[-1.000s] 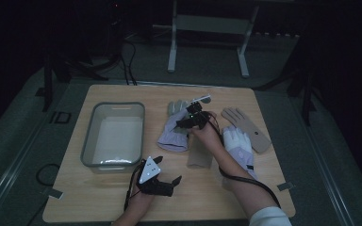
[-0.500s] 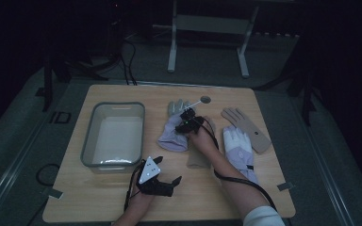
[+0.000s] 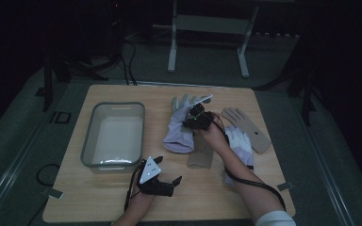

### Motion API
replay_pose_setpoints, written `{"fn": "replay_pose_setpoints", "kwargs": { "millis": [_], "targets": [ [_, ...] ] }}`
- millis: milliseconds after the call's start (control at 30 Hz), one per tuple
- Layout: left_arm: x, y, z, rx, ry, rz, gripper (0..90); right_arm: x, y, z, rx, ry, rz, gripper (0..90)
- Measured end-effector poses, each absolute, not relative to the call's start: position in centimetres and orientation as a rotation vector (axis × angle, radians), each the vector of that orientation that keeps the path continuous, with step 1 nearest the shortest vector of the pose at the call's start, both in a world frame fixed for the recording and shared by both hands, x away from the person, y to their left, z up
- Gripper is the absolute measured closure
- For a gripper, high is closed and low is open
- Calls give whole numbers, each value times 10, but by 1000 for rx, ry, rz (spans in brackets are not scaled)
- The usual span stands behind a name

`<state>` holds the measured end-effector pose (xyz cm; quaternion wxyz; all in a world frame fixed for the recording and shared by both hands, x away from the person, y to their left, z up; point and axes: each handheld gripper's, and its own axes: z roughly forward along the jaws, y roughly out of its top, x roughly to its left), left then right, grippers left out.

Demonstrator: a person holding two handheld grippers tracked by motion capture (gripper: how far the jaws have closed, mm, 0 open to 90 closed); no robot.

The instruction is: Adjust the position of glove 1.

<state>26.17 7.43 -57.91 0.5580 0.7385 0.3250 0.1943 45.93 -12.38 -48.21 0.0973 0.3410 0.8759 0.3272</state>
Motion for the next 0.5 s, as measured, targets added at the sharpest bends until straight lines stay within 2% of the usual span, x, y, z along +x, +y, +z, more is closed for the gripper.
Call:
{"fn": "replay_pose_setpoints", "kwargs": {
  "millis": [300, 500],
  "targets": [
    [261, 74, -579, 1738, 777, 477, 0, 403, -167, -462, 875, 2615, 1116, 831],
    [260, 74, -579, 1736, 776, 485, 0, 384, -181, -477, 862, 2643, 1112, 830]
  ]
}}
